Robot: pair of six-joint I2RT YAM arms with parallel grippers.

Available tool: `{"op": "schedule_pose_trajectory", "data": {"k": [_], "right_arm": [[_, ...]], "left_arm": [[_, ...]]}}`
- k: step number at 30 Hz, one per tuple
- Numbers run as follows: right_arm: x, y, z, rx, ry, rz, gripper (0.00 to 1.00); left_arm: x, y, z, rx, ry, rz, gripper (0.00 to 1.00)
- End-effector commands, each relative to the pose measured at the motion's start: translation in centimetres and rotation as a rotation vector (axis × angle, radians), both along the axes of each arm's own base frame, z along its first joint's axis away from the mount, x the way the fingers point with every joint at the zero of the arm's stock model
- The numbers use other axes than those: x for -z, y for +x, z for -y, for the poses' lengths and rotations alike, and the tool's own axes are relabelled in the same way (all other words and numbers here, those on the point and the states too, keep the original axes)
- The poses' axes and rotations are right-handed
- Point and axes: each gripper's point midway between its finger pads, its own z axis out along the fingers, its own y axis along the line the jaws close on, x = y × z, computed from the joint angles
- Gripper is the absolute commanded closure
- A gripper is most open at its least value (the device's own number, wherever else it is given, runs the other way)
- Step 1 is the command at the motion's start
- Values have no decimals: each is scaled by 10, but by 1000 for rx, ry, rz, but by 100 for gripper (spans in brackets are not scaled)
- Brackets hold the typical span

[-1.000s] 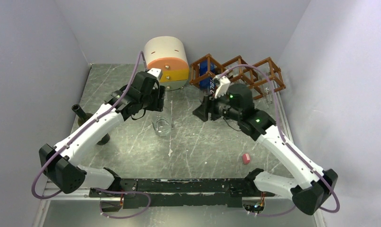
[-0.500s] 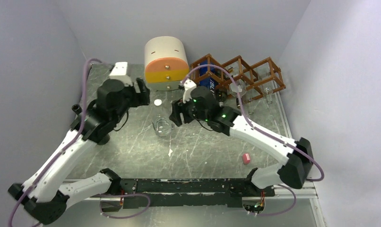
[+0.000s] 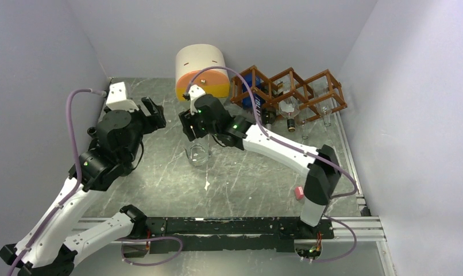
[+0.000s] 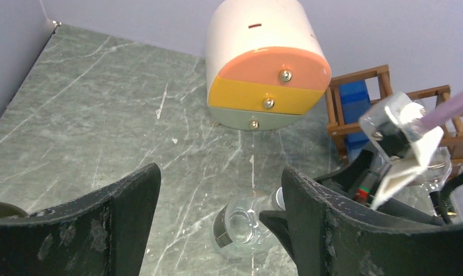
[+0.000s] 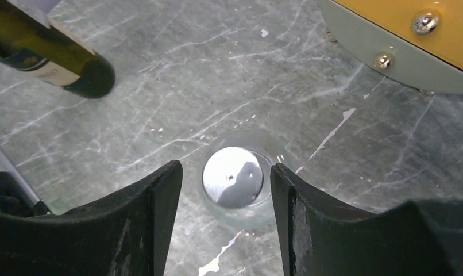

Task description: Put the wine bottle on the wine rack

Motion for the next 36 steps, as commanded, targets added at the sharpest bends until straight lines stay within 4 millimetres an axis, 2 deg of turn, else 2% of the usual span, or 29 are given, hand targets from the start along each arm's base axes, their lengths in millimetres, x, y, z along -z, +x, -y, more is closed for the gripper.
{"op": "schedule_pose_trajectory", "data": {"k": [1,3,5,7,10,13,19,24,28,30,36], "right_arm": [[14,10,-4,25,-85,25,42],[18,11,-6,26,-86,37,51],[20,15,-4,49,-85,54,67],[21,16,1,75,-80,70,79],[29,14,14,103,-66,88,92],[39,4,29,119,-40,92,99],[68,-34,70,159,50,0,100],[79,-70,99,173,159,-95,100],[106,-99,122,152,112,-178,100],[116,-112,134,136,75,-206,100],[137,-131,156,104,-64,-264,100]], "left_arm": [[13,3,1,-13,4,-35,19],[16,4,4,-6,9,-44,18],[18,5,4,-8,18,-55,18],[20,5,3,-13,26,-66,18],[20,5,9,13,25,-70,18],[27,8,19,53,22,-93,17],[59,20,42,114,47,-191,15],[94,36,56,170,46,-301,13],[128,50,61,240,-19,-418,12],[145,51,70,295,-45,-462,12],[196,46,100,434,-152,-582,12]]}}
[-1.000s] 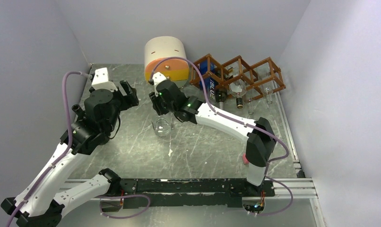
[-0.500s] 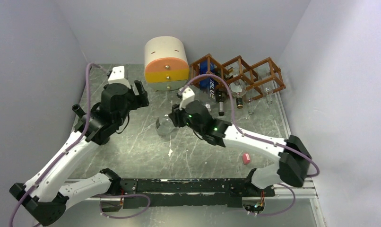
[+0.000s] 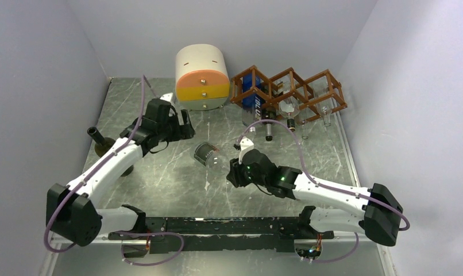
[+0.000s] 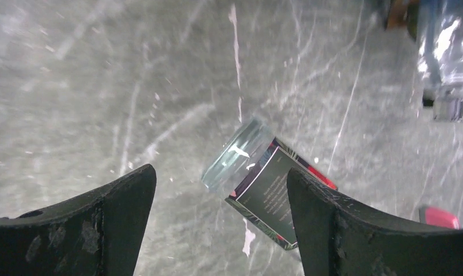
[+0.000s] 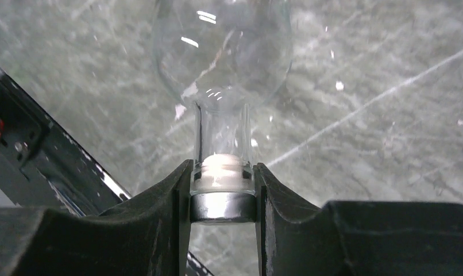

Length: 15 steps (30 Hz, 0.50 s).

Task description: Put the wine bottle on the wine rack

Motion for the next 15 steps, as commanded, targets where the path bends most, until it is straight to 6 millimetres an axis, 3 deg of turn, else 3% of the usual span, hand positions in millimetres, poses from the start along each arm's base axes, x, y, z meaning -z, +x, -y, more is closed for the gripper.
{"op": "schedule_pose_trajectory", "data": {"k": [1,15], "right_arm": [[20,-15,18,-22,-119,-80,100],[69,-15,5,-98,-264,-164,97]], "left_arm": [[16,-4,36,123,-167,-65,13],[88,-4,62,235,-194,-260,22]]}}
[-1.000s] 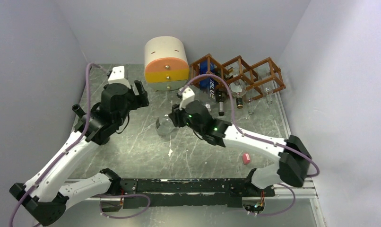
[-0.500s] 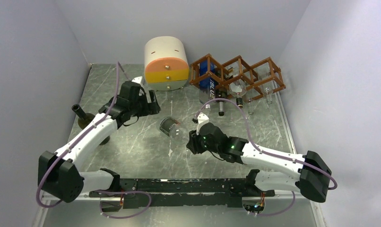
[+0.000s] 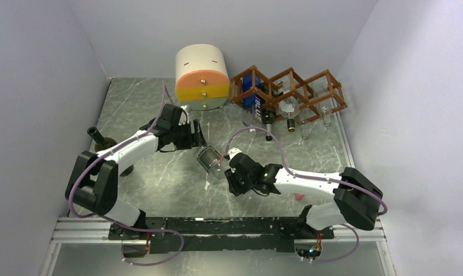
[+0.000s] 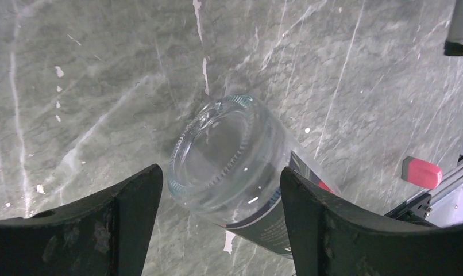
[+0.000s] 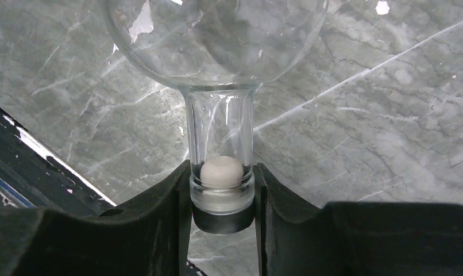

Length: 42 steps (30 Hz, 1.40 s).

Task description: Put the wine bottle on the wine rack

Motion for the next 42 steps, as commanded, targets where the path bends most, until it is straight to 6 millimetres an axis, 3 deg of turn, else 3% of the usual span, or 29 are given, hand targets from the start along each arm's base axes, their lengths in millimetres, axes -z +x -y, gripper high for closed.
{"op": "schedule_pose_trajectory", "data": {"k": [1,7,13,21,31,33,35,37,42], "right_arm": [[-5,11,-8,8,-3,32,93],[5,16,-8,32,-39,25,71],[12,22,-13,33,-69,23,58],[14,34,-33,3,-68,41,51],[22,51,-54,-5,-86,58,51],[24,53,-55,-4,-89,62,57],[24,54,-54,-4,-96,72,80],[22,57,-52,7,-96,91,97],[4,61,-50,16,-61,146,100]], "left_arm": [[2,4,10,42,-41,-12,24],[13,-4,10,68,-40,-45,31],[26,-11,9,79,-28,-85,38],[31,-13,8,80,-26,-101,41],[36,-18,7,82,-24,-124,43],[31,-19,9,86,-34,-110,43],[26,-19,9,85,-39,-96,44],[20,-18,9,88,-42,-81,44],[3,-13,7,74,-41,-27,42]]}}
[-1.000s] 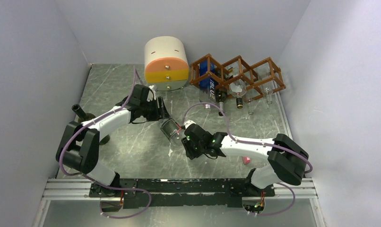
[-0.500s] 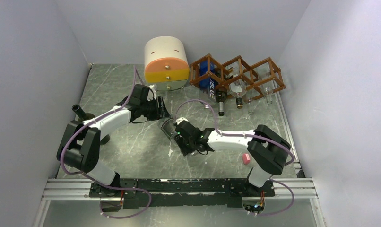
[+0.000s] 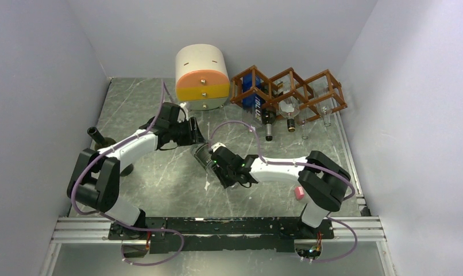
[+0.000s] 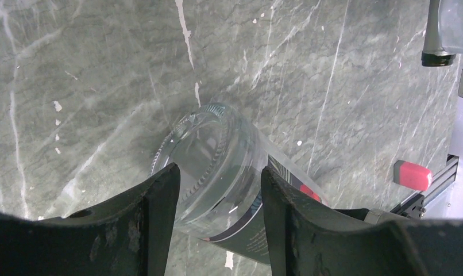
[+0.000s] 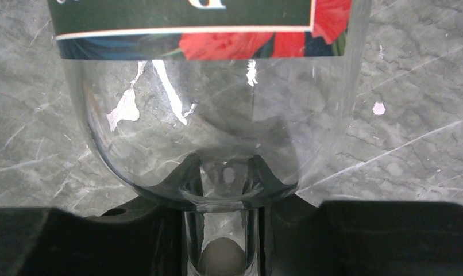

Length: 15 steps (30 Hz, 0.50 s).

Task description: Put the wine bottle on the wine rack

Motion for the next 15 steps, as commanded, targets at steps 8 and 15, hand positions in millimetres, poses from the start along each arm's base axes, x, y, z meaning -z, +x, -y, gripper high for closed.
{"op": "schedule_pose_trajectory", "data": {"k": [8,15], "right_arm": [[-64,23,-16,11,178,175,100],[-97,21,-18,1,259,211,100]], "left_arm": [[-43,-11,-17,-46,60,71,35],[-77,-8,-38,-144,100,166,32]]}}
